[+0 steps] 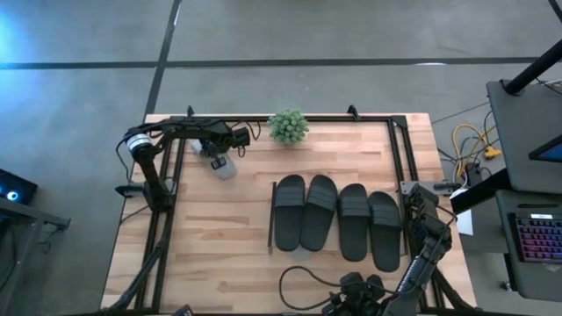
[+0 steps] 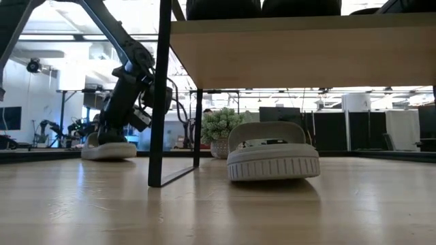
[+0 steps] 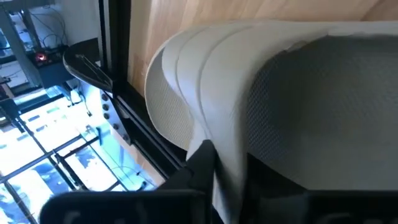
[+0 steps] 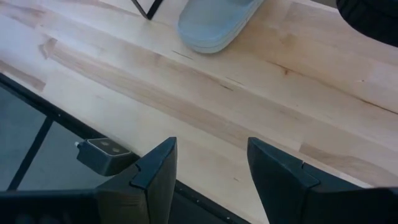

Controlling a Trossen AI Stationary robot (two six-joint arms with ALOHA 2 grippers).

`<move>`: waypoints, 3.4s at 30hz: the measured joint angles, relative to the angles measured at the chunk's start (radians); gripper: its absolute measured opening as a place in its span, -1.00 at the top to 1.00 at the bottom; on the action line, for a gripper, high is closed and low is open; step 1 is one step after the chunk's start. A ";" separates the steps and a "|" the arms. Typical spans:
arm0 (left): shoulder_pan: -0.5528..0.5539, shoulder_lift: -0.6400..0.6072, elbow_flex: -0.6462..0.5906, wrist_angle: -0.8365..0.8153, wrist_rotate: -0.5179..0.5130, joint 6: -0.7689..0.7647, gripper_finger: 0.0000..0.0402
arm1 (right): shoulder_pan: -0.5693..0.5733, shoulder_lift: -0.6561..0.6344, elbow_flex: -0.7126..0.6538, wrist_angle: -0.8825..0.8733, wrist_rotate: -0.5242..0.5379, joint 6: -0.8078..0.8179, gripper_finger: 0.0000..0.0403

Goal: Pick and place slides into the shelf
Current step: Put the white slipper under the shelf

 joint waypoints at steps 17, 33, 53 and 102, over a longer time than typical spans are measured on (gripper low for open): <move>-0.289 -0.453 0.127 -0.346 0.373 -0.289 1.00 | 0.043 -0.051 0.000 0.000 0.046 -0.009 0.07; -1.133 -0.404 0.278 0.077 0.828 -1.039 1.00 | 0.168 -0.189 -0.030 0.000 0.027 -0.006 0.07; -1.240 0.312 0.997 0.213 0.632 -1.083 1.00 | 0.281 -0.171 -0.031 0.031 -0.010 0.106 0.07; -1.201 0.445 0.965 0.681 0.224 0.836 1.00 | 0.280 -0.173 -0.038 0.038 -0.209 0.106 0.07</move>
